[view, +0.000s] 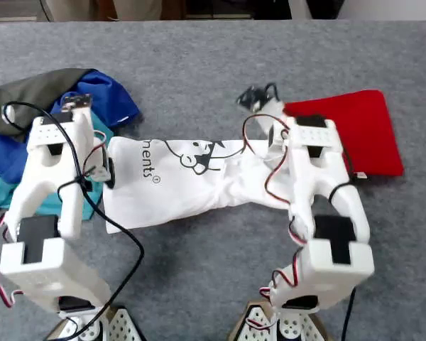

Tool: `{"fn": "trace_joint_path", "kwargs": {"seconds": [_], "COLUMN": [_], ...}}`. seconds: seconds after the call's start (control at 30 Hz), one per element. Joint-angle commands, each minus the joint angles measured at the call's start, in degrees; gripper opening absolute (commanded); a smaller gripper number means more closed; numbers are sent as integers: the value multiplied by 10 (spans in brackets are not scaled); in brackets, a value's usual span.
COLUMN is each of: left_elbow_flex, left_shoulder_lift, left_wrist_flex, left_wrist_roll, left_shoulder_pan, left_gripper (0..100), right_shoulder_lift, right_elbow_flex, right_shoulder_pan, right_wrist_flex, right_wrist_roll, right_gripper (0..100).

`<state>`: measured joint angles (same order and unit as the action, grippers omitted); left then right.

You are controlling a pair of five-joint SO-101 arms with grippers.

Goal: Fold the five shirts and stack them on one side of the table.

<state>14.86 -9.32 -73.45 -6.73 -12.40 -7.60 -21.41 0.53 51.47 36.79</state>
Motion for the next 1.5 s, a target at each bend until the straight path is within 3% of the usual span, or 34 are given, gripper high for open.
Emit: {"fn": "trace_joint_path", "kwargs": {"seconds": [0.0,0.07,0.13,0.37,0.67,0.93,1.27,1.47], "left_elbow_flex": [-39,-46,-47,-33,-5,-47,-87,-90], "left_shoulder_lift": [-12,-17,-17,-22,-35,-136,-163,-163], "left_wrist_flex": [-3,-29,-47,-26,17,5,-37,-28], "left_wrist_roll": [18,19,34,57,12,38,40,56], "left_shoulder_pan": [1,23,46,39,18,24,120,124], "left_gripper": [210,210,209,209,209,184,143,147], "right_shoulder_lift": [63,66,87,166,167,166,163,163], "right_elbow_flex": [-49,-131,-195,-268,-269,-269,-269,-269], "right_shoulder_pan": [-7,-18,-22,6,7,7,6,6], "right_wrist_flex": [-120,-243,-336,-433,-436,-436,-437,-438], "right_wrist_roll": [-164,-218,-214,-231,-232,-232,-229,-231], "right_gripper": [9,9,9,9,9,9,9,9]}}
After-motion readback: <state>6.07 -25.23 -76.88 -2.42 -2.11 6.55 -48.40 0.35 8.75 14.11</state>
